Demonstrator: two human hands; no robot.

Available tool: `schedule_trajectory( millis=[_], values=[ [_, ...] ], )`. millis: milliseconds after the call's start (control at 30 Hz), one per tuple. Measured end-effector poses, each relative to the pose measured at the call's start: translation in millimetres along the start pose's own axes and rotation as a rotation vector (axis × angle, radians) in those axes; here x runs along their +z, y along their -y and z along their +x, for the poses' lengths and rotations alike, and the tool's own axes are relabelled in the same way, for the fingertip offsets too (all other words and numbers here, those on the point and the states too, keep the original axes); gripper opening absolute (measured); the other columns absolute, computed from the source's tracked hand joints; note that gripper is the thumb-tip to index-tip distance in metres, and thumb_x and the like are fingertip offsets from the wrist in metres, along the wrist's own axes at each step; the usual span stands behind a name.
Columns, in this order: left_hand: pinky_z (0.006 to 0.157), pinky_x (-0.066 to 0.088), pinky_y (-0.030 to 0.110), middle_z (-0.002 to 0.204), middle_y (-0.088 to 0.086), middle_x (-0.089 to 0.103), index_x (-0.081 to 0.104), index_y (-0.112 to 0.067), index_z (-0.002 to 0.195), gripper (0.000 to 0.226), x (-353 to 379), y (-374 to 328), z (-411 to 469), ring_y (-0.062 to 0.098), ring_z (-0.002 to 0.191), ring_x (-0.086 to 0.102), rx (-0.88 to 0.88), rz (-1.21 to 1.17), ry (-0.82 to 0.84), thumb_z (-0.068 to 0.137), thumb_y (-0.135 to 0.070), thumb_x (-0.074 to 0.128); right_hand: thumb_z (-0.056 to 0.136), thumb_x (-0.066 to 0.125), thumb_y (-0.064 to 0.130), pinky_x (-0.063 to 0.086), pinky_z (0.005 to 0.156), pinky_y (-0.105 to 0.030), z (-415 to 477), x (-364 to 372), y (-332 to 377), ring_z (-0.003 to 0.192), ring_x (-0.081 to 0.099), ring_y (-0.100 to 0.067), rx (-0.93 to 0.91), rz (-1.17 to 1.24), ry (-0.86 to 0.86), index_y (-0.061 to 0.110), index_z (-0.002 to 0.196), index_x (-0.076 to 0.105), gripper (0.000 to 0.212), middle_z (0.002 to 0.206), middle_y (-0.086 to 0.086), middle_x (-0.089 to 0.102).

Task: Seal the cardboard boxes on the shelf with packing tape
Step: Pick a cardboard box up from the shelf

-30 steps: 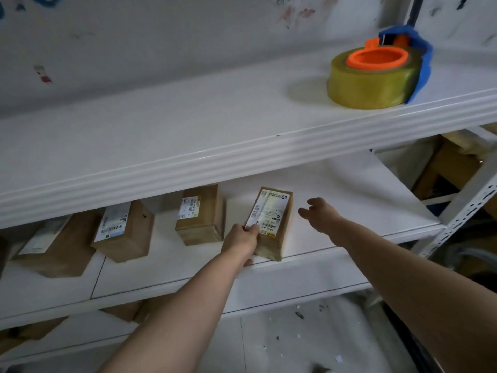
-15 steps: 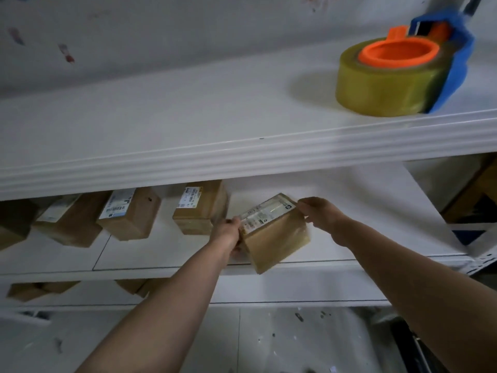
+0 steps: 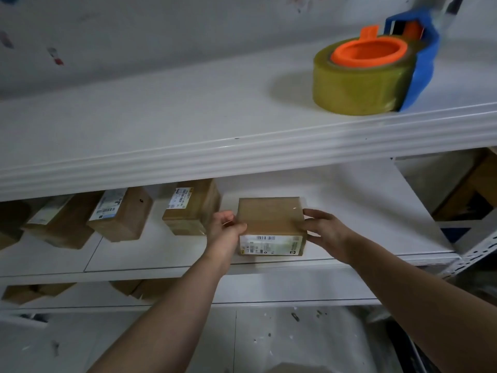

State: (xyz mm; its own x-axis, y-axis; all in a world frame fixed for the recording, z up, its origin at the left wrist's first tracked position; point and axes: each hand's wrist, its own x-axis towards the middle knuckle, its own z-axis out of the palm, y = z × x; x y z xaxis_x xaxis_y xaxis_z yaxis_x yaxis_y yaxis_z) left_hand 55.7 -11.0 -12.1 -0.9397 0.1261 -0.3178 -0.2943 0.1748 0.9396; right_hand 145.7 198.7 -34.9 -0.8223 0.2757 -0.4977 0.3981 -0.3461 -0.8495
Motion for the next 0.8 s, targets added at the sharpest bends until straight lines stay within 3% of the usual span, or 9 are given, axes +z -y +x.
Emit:
schedule_trajectory(
  millis=[133, 200, 267, 333, 400, 533, 633, 733, 800],
  values=[
    [0.072, 0.047, 0.024, 0.098, 0.001, 0.062, 0.061, -0.011, 0.109, 0.040, 2.4, -1.6, -7.8, 0.019, 0.092, 0.060, -0.148, 0.161, 0.097, 0.081, 0.016, 0.051, 0.084, 0.058, -0.006, 0.038, 0.109, -0.040, 1.5, -4.1, -11.2, 0.122, 0.053, -0.023, 0.057, -0.104, 0.054, 0.016, 0.132, 0.057, 0.053, 0.130, -0.009, 0.058],
    [0.082, 0.052, 0.031, 0.102, 0.001, 0.063, 0.056, -0.020, 0.117, 0.042, 2.8, -0.1, -7.6, 0.022, 0.099, 0.061, -0.197, 0.188, 0.097, 0.084, 0.007, 0.054, 0.094, 0.056, 0.006, 0.038, 0.106, -0.041, -5.0, -4.7, -12.0, 0.127, 0.046, -0.023, 0.080, -0.099, 0.079, 0.024, 0.135, 0.054, 0.045, 0.135, -0.003, 0.053],
    [0.093, 0.052, 0.042, 0.109, 0.001, 0.061, 0.051, -0.023, 0.117, 0.033, 1.4, 0.5, -8.8, 0.022, 0.101, 0.060, -0.223, 0.190, 0.083, 0.089, -0.010, 0.060, 0.100, 0.047, 0.010, 0.038, 0.102, -0.046, -9.7, -6.2, -12.0, 0.121, 0.043, -0.025, 0.085, -0.066, 0.089, 0.030, 0.133, 0.054, 0.039, 0.126, 0.002, 0.052],
    [0.087, 0.054, 0.042, 0.112, 0.001, 0.062, 0.051, -0.023, 0.119, 0.031, -2.1, 1.1, -9.3, 0.019, 0.099, 0.061, -0.275, 0.123, 0.106, 0.092, -0.028, 0.063, 0.098, 0.046, 0.003, 0.045, 0.091, -0.047, -14.4, -3.7, -9.4, 0.108, 0.051, -0.028, 0.030, 0.019, 0.101, 0.026, 0.122, 0.060, 0.036, 0.114, -0.003, 0.058],
    [0.076, 0.055, 0.036, 0.109, -0.002, 0.062, 0.049, -0.023, 0.123, 0.033, -6.0, 1.8, -12.1, 0.015, 0.091, 0.061, -0.313, 0.081, 0.148, 0.094, -0.034, 0.059, 0.091, 0.058, -0.003, 0.050, 0.081, -0.041, -18.1, 4.3, -6.1, 0.097, 0.059, -0.028, -0.063, 0.139, 0.100, 0.020, 0.116, 0.058, 0.034, 0.111, -0.011, 0.061],
    [0.096, 0.051, 0.039, 0.133, 0.001, 0.055, 0.043, -0.032, 0.140, 0.043, -9.3, 7.7, -8.2, 0.021, 0.106, 0.059, -0.208, 0.244, 0.096, 0.098, -0.024, 0.053, 0.077, 0.070, -0.002, 0.051, 0.087, -0.036, -20.9, 13.2, -0.6, 0.108, 0.064, -0.027, -0.147, 0.209, 0.142, 0.015, 0.128, 0.057, 0.055, 0.118, -0.014, 0.066],
    [0.093, 0.054, 0.046, 0.121, 0.002, 0.063, 0.058, -0.027, 0.127, 0.029, -7.5, 1.2, -10.4, 0.024, 0.106, 0.062, -0.181, 0.211, 0.105, 0.099, -0.019, 0.052, 0.079, 0.068, 0.007, 0.050, 0.089, -0.035, -25.2, 18.4, 5.7, 0.111, 0.062, -0.026, -0.159, 0.074, 0.232, 0.017, 0.124, 0.064, 0.046, 0.119, -0.010, 0.067],
    [0.088, 0.056, 0.049, 0.107, 0.001, 0.066, 0.058, -0.022, 0.127, 0.028, -7.3, -7.3, -12.0, 0.022, 0.095, 0.064, -0.203, 0.164, 0.150, 0.100, -0.024, 0.050, 0.084, 0.067, 0.005, 0.049, 0.090, -0.036, -26.1, 23.7, 7.7, 0.112, 0.062, -0.024, -0.153, 0.059, 0.199, 0.020, 0.123, 0.064, 0.043, 0.119, -0.006, 0.068],
    [0.087, 0.056, 0.047, 0.110, -0.004, 0.062, 0.053, -0.025, 0.130, 0.031, -7.4, -15.2, -15.5, 0.020, 0.091, 0.064, -0.208, 0.146, 0.199, 0.100, -0.035, 0.047, 0.083, 0.069, 0.009, 0.044, 0.098, -0.040, -26.3, 28.4, 10.0, 0.115, 0.060, -0.022, -0.164, -0.009, 0.191, 0.025, 0.124, 0.063, 0.044, 0.119, -0.003, 0.068]
  ],
)
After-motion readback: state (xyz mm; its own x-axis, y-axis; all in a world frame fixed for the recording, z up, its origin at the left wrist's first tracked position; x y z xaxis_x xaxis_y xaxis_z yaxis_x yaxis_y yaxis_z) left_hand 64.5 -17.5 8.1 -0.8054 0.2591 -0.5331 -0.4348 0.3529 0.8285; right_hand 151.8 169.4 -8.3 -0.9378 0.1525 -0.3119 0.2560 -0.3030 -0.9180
